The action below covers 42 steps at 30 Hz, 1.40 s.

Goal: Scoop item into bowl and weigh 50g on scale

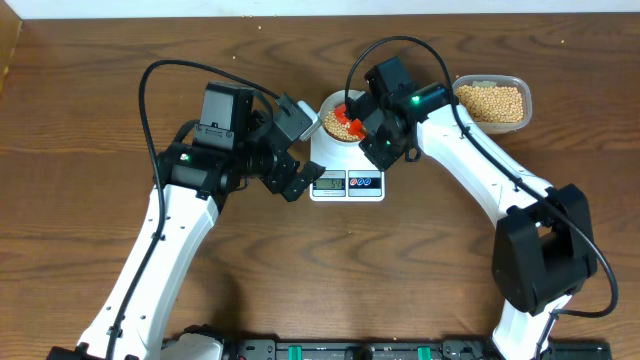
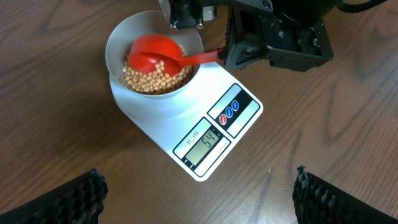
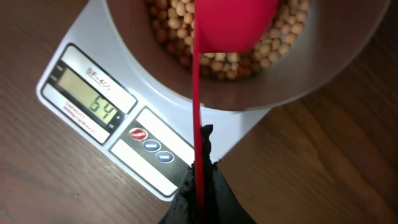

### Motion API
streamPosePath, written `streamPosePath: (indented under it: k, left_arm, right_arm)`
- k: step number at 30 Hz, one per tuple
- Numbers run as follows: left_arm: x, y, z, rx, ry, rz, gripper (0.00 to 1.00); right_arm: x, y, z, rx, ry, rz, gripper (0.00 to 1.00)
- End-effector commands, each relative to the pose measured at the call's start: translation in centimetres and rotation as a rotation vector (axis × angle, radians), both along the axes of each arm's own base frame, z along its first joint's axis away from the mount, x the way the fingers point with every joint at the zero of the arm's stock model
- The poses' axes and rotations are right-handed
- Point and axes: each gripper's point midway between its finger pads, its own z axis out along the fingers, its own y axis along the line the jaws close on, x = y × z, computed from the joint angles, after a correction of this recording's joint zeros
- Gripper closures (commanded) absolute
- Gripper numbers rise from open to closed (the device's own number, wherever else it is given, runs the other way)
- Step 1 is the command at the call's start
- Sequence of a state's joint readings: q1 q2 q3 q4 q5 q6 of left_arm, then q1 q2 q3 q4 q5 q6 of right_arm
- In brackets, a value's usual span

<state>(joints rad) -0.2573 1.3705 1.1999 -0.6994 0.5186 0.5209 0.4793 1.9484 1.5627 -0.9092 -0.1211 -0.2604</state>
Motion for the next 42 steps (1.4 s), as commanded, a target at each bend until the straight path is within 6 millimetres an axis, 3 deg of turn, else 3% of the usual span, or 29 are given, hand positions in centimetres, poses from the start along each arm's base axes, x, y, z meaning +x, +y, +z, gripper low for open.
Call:
streamPosePath:
  k: [1,16,42]
  left_arm:
    - [-0.2,-0.2,-0.1,-0.006,0.005,-0.013,0.02]
    - [-0.2,-0.2,-0.1,-0.006,0.005,-0.012,0.02]
    - [-0.2,-0.2,-0.1,-0.006,0.005,-0.013,0.02]
  right_arm:
    - [-0.8,1.0,1.0,0.057,0.012,0.01,0.99]
    - [-0.8,1.3,1.5,0.166,0.06,0.005,0.99]
    - [0.8,-0.7,2.2,0.271,0.082,-0.059,0.99]
